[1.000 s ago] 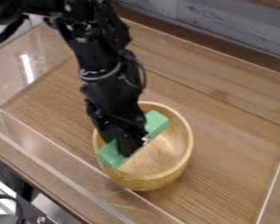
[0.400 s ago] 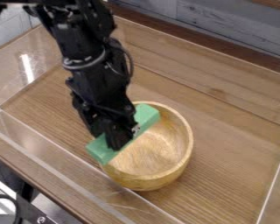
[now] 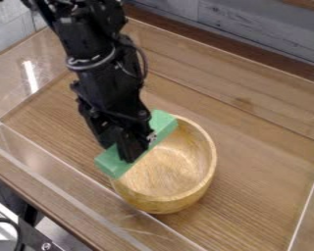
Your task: Remove the green block from inside the brown bowl and put it on the table
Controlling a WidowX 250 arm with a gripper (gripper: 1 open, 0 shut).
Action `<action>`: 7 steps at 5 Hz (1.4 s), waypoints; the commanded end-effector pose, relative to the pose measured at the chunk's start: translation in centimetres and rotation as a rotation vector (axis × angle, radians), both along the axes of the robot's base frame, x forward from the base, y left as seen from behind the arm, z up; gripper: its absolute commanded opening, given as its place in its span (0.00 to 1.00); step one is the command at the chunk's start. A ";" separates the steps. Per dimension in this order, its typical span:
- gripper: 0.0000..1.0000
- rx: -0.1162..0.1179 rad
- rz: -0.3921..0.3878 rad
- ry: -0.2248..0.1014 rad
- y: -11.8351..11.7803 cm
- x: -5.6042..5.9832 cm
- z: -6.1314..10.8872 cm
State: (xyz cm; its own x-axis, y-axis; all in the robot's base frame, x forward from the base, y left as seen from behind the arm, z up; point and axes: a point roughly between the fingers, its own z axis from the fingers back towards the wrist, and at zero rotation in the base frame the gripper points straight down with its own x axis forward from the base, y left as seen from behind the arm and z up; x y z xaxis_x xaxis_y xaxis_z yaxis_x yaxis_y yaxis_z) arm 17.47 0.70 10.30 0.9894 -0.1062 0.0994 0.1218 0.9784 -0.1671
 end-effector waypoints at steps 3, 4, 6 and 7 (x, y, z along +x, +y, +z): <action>0.00 0.016 0.040 -0.044 0.4 0.4 0.7; 0.00 0.018 0.048 -0.042 0.4 0.2 0.6; 0.00 0.020 0.065 -0.036 0.5 0.3 0.5; 0.00 0.021 0.073 -0.033 0.5 0.3 0.5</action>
State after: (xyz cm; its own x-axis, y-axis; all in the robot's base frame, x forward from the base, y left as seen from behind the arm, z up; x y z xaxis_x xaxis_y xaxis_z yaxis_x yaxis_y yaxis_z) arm 17.32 0.91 10.22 0.9935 -0.0460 0.1046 0.0618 0.9863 -0.1528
